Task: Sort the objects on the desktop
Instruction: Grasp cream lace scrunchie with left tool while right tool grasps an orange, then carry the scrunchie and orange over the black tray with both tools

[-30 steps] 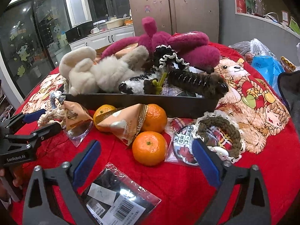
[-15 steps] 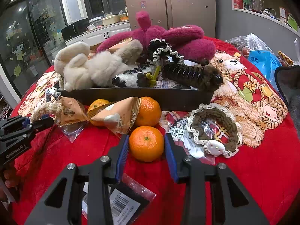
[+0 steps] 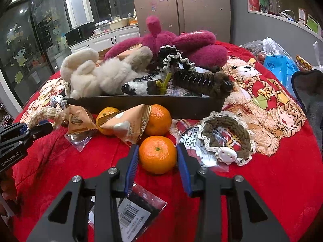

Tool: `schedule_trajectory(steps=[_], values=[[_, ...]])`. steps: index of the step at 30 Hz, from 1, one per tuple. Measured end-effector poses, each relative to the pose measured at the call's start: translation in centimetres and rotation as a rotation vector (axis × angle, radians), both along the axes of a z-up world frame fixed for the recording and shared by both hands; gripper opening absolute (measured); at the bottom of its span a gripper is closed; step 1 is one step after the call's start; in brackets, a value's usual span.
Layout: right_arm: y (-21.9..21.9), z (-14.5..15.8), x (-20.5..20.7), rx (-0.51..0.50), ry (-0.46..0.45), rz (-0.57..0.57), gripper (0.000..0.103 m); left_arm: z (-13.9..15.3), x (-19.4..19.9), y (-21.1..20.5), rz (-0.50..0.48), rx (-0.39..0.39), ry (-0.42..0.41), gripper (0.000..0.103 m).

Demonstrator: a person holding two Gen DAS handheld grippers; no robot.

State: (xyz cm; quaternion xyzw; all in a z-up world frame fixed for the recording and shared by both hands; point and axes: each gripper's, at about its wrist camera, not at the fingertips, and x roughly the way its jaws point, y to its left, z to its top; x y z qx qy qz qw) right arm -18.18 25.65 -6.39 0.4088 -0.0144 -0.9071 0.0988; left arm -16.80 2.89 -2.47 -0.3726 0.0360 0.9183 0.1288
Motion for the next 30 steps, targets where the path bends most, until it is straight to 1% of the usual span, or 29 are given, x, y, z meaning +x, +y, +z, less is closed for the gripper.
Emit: schedule_trajectory(steps=[6, 8, 10, 14, 15, 22, 26, 30], values=[[-0.2, 0.9, 0.5, -0.002, 0.028, 0.013, 0.039, 0.6, 0.4, -0.4, 0.013, 0.015, 0.016, 0.017], [-0.4, 1.6, 0.9, 0.012, 0.052, 0.012, 0.039, 1.2, 0.6, -0.5, 0.012, 0.027, 0.025, 0.017], [-0.7, 2.2, 1.4, 0.024, 0.077, 0.015, 0.039, 2.0, 1.1, -0.5, 0.019, 0.037, 0.049, 0.017], [-0.9, 4.1, 2.5, -0.008, 0.131, 0.01, 0.039, 3.8, 1.8, -0.6, 0.034, 0.09, 0.079, 0.017], [-0.9, 4.5, 2.7, -0.015, 0.136, 0.006, 0.039, 4.1, 1.9, -0.6, 0.037, 0.093, 0.081, 0.017], [-1.0, 9.4, 3.7, -0.06, 0.217, 0.005, 0.039, 8.1, 2.2, 0.8, 0.065, 0.064, 0.128, 0.017], [-1.3, 12.0, 3.0, -0.06, 0.243, 0.015, 0.039, 10.4, 1.5, 1.8, 0.08, 0.057, 0.153, 0.018], [-1.7, 14.8, 1.3, -0.056, 0.266, 0.02, 0.039, 12.6, -0.4, 3.0, 0.088, 0.067, 0.158, 0.018]])
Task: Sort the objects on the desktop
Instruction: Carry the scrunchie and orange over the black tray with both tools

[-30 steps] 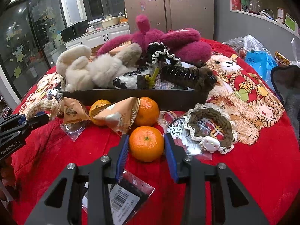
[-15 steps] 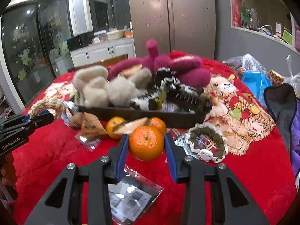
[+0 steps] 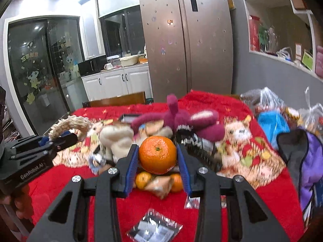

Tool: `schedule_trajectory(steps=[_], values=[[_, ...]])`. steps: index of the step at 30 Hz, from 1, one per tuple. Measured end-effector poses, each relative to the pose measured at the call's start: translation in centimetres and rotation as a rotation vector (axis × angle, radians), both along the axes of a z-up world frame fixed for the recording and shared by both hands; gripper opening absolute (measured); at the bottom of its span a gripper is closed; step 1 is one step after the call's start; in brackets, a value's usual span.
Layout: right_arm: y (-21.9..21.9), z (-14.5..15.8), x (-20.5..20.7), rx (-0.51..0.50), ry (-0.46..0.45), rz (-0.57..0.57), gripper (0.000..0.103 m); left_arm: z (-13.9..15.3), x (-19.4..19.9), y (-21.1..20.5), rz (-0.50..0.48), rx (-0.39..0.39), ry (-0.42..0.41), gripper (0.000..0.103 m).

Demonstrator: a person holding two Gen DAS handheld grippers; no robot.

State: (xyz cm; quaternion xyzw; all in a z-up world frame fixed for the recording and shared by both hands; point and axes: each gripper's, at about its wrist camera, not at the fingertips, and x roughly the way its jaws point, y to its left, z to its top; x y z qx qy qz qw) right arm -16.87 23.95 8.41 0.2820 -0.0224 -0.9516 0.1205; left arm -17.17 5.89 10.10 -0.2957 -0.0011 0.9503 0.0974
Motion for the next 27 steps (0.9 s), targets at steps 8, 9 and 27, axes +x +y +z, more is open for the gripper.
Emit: schedule_trajectory(steps=[8, 9, 27], values=[[0.3, 1.6, -5.5, -0.011, -0.011, -0.004, 0.039, -0.1, -5.1, 3.1, -0.017, 0.013, -0.038, 0.018], [0.6, 1.3, -6.4, -0.017, -0.017, -0.015, 0.039, -0.4, -5.6, 3.3, -0.015, 0.011, -0.042, 0.018], [3.7, -6.8, -11.8, 0.006, -0.188, -0.061, 0.039, -7.2, -9.0, 7.6, -0.123, -0.01, -0.146, 0.018]])
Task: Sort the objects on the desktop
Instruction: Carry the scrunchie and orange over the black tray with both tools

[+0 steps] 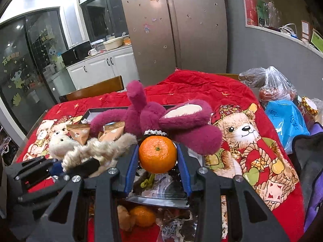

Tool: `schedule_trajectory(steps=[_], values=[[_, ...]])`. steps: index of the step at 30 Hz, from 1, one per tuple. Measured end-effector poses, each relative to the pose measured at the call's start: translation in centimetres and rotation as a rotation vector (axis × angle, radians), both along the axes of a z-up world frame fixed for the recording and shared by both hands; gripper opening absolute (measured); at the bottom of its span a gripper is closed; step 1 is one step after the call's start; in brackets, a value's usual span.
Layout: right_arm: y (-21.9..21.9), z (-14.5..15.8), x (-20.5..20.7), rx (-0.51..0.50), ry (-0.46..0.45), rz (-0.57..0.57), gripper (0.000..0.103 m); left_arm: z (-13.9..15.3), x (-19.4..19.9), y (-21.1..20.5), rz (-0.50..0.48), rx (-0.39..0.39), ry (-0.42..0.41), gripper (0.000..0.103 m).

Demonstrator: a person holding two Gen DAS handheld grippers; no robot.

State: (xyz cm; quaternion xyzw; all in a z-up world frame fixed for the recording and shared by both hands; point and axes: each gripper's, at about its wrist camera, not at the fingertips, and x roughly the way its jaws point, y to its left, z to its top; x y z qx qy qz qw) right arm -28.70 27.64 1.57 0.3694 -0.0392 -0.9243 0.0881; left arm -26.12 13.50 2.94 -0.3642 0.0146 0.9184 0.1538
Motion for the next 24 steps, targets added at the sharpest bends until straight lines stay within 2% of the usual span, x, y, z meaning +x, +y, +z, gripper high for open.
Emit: schedule_trajectory(steps=[10, 17, 24], values=[[-0.4, -0.7, -0.4, 0.026, -0.022, -0.003, 0.039, 0.2, -0.2, -0.4, -0.002, 0.046, -0.012, 0.018], [1.2, -0.4, -0.5, 0.027, -0.017, -0.043, 0.039, -0.3, 0.0, 0.5, -0.019, 0.024, -0.011, 0.018], [1.3, -0.4, -0.5, 0.007, -0.021, -0.034, 0.039, -0.9, -0.4, 0.8, -0.023, 0.02, -0.029, 0.018]])
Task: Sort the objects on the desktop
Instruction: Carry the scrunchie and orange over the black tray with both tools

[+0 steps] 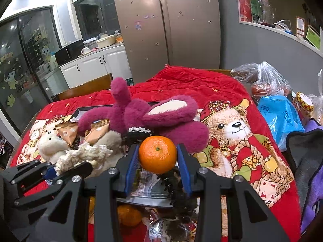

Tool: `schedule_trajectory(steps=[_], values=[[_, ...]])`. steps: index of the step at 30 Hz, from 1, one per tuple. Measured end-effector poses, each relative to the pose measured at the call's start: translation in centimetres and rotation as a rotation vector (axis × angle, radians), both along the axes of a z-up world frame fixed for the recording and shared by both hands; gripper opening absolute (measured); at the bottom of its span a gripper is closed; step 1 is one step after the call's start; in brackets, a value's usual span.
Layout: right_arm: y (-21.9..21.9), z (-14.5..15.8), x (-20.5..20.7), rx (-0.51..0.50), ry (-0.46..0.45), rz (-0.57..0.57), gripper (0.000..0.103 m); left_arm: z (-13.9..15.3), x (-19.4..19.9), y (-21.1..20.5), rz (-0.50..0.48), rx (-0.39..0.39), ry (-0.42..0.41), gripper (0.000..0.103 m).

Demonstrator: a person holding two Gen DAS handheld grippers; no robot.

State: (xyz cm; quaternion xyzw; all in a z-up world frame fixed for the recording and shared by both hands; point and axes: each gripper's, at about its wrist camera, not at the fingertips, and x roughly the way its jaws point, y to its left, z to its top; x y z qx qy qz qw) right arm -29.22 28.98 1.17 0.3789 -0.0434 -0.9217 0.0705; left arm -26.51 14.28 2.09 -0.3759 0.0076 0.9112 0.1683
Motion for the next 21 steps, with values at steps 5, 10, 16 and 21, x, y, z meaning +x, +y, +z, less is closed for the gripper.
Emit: schedule_trajectory(steps=[5, 10, 16, 21], values=[[-0.5, -0.2, 0.0, 0.022, 0.0, -0.002, 0.039, -0.6, -0.3, 0.6, -0.014, -0.011, -0.018, 0.018], [-0.3, -0.4, -0.1, 0.026, -0.006, -0.014, 0.039, -0.8, -0.1, 1.1, -0.034, -0.016, -0.018, 0.018], [0.0, -0.5, -0.3, 0.025, -0.006, -0.013, 0.039, -0.9, -0.3, 0.7, -0.019, -0.004, -0.026, 0.018], [0.2, -0.6, -0.3, 0.021, -0.002, -0.018, 0.039, -1.1, -0.6, 0.6, -0.006, -0.013, -0.035, 0.018]])
